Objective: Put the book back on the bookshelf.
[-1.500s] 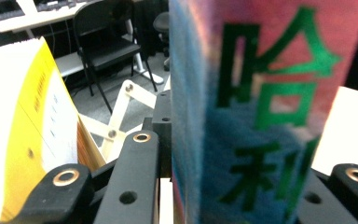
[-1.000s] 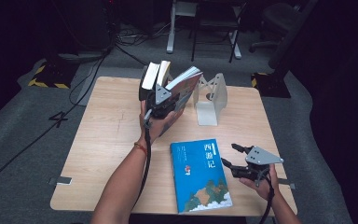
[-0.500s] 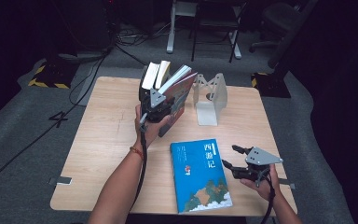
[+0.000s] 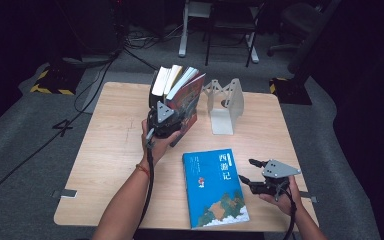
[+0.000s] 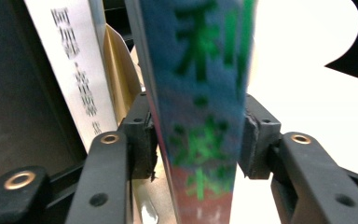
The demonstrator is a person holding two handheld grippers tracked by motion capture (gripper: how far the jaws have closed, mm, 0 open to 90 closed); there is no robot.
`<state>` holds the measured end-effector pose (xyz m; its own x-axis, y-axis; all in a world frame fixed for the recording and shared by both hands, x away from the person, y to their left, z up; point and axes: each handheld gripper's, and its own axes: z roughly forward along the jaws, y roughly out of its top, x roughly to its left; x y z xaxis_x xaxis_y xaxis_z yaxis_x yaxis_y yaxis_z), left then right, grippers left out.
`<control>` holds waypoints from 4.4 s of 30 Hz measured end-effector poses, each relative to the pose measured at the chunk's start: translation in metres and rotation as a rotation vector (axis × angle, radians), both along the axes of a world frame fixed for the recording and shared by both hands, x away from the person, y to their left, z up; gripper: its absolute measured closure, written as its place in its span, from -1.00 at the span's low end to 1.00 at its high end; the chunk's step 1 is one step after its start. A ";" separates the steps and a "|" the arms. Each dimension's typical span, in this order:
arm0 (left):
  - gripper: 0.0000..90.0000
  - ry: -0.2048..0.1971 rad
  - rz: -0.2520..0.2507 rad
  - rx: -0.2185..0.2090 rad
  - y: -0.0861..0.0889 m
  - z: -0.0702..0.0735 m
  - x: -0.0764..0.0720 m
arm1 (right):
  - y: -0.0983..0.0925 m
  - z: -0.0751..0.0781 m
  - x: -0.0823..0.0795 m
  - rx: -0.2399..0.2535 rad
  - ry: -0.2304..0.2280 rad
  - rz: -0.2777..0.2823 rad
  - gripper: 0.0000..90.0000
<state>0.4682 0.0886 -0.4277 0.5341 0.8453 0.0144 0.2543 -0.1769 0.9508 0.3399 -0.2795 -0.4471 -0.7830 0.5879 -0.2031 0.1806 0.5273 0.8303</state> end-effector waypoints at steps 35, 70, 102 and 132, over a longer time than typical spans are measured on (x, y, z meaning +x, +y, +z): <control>0.62 0.143 0.112 0.185 -0.034 -0.069 0.013 | 0.014 -0.009 -0.004 -0.054 0.005 0.051 -0.25; 0.58 0.204 0.233 0.053 -0.044 -0.069 0.037 | 0.010 -0.007 -0.004 -0.065 0.004 0.047 -0.24; 0.07 0.209 0.139 0.070 -0.022 -0.060 0.013 | 0.012 -0.008 -0.004 -0.067 0.021 0.053 -0.25; -0.16 0.219 -0.210 0.272 0.016 -0.043 -0.073 | -0.002 -0.009 -0.012 -0.117 0.135 0.093 -0.34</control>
